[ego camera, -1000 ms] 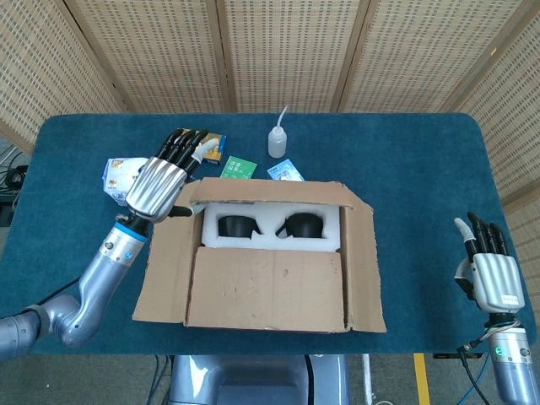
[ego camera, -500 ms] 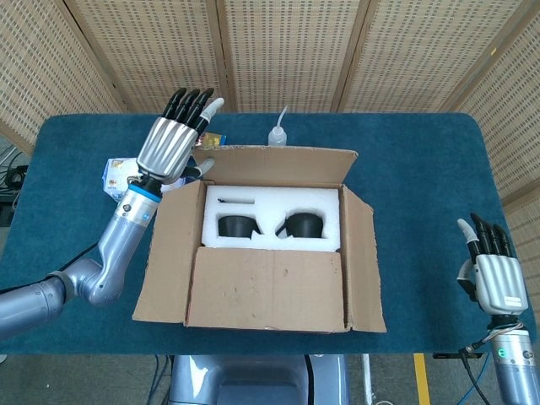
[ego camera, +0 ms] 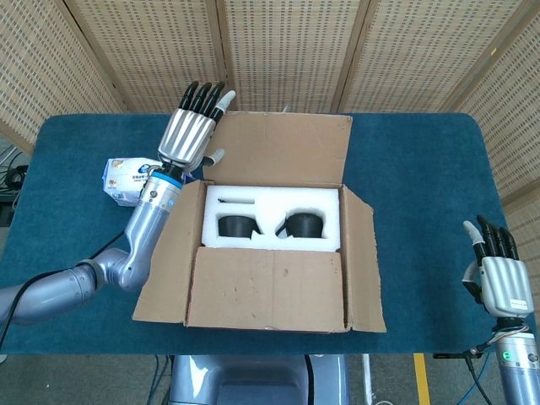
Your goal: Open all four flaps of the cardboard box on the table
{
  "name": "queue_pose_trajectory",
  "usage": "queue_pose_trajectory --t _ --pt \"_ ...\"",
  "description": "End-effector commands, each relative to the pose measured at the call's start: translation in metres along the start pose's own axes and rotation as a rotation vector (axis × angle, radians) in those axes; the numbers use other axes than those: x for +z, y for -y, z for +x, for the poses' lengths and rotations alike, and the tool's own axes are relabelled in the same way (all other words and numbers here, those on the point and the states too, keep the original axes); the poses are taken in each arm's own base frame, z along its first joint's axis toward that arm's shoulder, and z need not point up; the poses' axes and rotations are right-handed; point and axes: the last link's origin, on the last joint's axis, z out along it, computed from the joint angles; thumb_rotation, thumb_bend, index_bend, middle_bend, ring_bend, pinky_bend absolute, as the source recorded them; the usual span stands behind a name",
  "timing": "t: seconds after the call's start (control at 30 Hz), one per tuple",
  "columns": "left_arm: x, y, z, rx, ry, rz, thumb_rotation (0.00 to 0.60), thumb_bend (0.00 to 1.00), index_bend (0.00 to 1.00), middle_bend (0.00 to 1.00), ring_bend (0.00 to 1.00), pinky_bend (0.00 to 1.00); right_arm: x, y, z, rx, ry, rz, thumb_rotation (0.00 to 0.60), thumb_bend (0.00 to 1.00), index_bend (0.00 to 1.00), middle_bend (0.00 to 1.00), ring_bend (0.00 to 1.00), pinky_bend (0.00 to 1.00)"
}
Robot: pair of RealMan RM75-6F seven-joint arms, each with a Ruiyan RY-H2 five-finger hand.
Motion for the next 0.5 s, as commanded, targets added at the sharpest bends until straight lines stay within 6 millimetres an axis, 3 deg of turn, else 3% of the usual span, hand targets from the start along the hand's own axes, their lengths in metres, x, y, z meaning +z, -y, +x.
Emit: queue_pose_trajectory --t 0.03,0.27,0.5 --pt "-0.002 -0.001 0.004 -0.024 -0.001 -0.011 0.518 0.29 0.0 0.0 0.0 0.0 0.0 0.0 0.0 0.001 0.0 -0.001 0.6 0.96 0.05 0.0 0.0 0.0" --pt "-0.027 0.0 0.017 -0.082 0.013 -0.077 0.52 0.37 0.01 0.0 0.0 0.0 0.001 0.002 -0.003 0.005 0.011 0.007 0.6 0.96 0.05 0.0 0.0 0.0" --pt "-0.061 -0.001 0.022 -0.193 0.136 -0.154 0.524 0.59 0.22 0.0 0.0 0.0 0.002 0.005 -0.005 0.006 0.018 0.015 0.6 0.96 0.05 0.0 0.0 0.0"
